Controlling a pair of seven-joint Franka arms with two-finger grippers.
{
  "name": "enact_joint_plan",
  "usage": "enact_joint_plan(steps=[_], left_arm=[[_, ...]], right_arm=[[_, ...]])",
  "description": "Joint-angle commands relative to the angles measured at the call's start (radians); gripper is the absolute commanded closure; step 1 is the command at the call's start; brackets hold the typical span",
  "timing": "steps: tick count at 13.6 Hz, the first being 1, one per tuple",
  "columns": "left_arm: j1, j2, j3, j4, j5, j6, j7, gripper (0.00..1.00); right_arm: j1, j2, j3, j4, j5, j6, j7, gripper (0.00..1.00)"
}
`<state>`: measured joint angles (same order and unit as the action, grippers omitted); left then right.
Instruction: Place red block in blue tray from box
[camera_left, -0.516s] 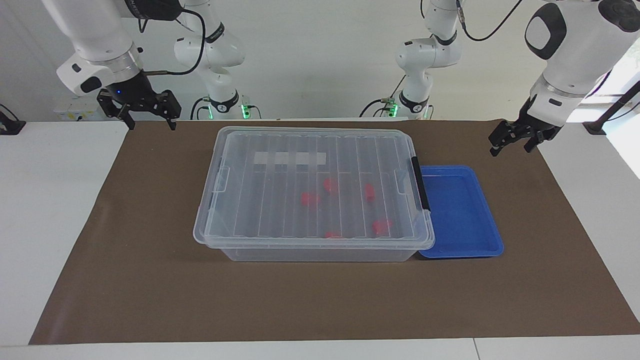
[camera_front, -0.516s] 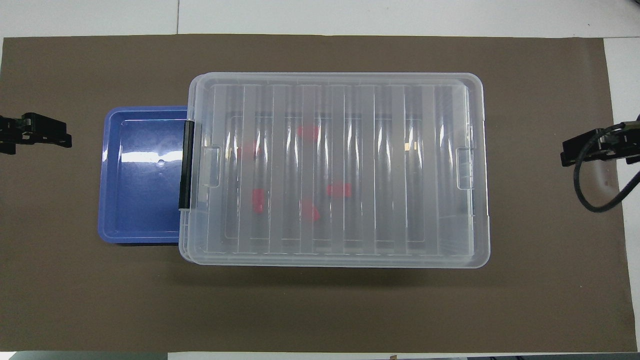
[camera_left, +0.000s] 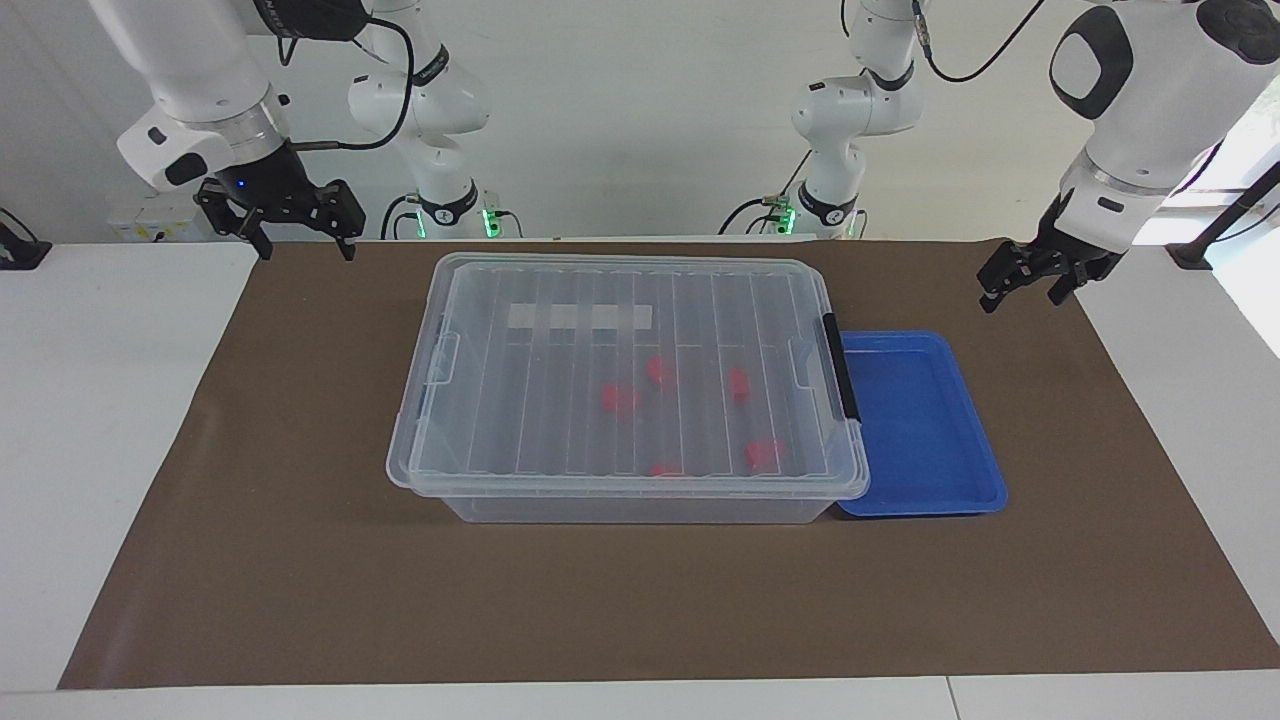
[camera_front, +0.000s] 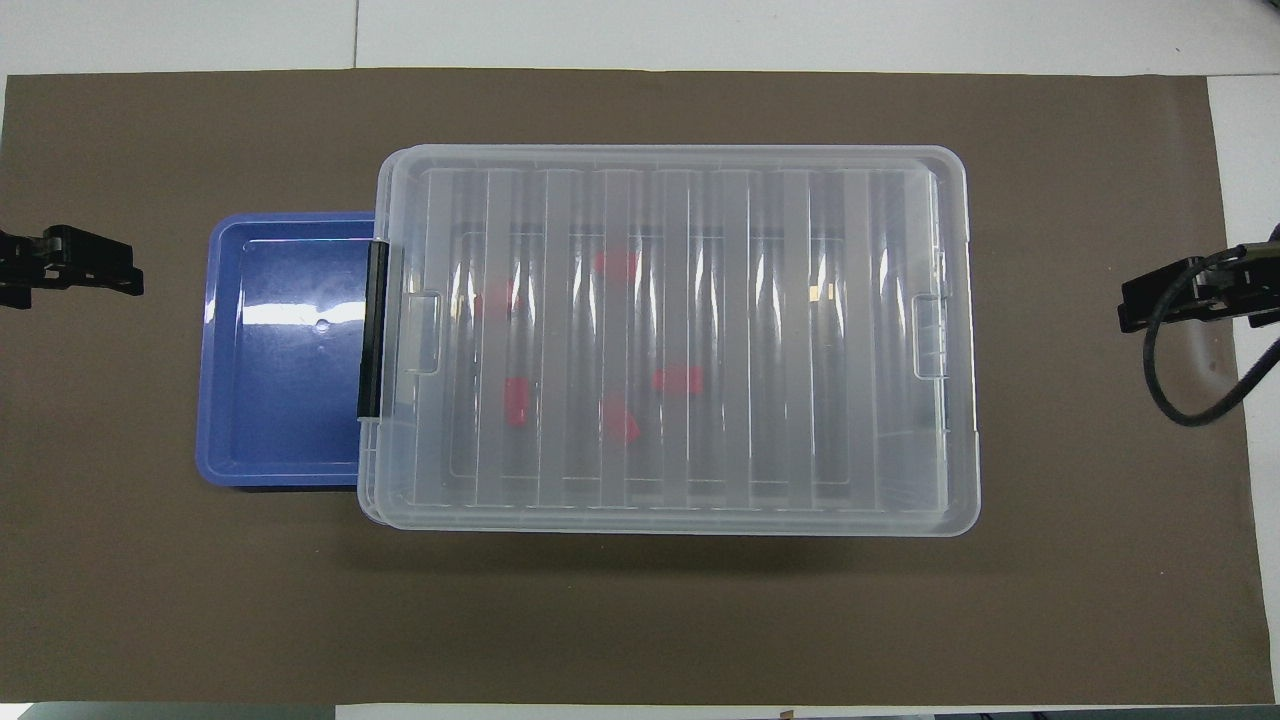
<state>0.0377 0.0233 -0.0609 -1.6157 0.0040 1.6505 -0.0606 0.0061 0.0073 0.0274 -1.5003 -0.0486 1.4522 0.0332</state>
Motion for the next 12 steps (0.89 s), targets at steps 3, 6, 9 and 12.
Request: enact_joint_plan(steps=[3, 6, 9, 12], left_arm=[[0.005, -0.028, -0.002, -0.027, 0.008, -0.003, 0.002, 0.0], [0.005, -0.028, -0.002, -0.027, 0.008, -0.003, 0.002, 0.0], [0.005, -0.028, -0.002, -0.027, 0.008, -0.003, 0.002, 0.0], [0.005, -0.028, -0.002, -0.027, 0.008, -0.003, 0.002, 0.0]], right_arm=[[-0.008, 0.039, 0.083, -0.057, 0.029, 0.128, 0.137, 0.0], [-0.008, 0.062, 0.098, -0.15, 0.032, 0.242, 0.178, 0.0], [-0.006, 0.068, 0.114, -0.247, 0.032, 0.353, 0.18, 0.0], [-0.006, 0.088, 0.118, -0.271, 0.032, 0.393, 0.2, 0.0]])
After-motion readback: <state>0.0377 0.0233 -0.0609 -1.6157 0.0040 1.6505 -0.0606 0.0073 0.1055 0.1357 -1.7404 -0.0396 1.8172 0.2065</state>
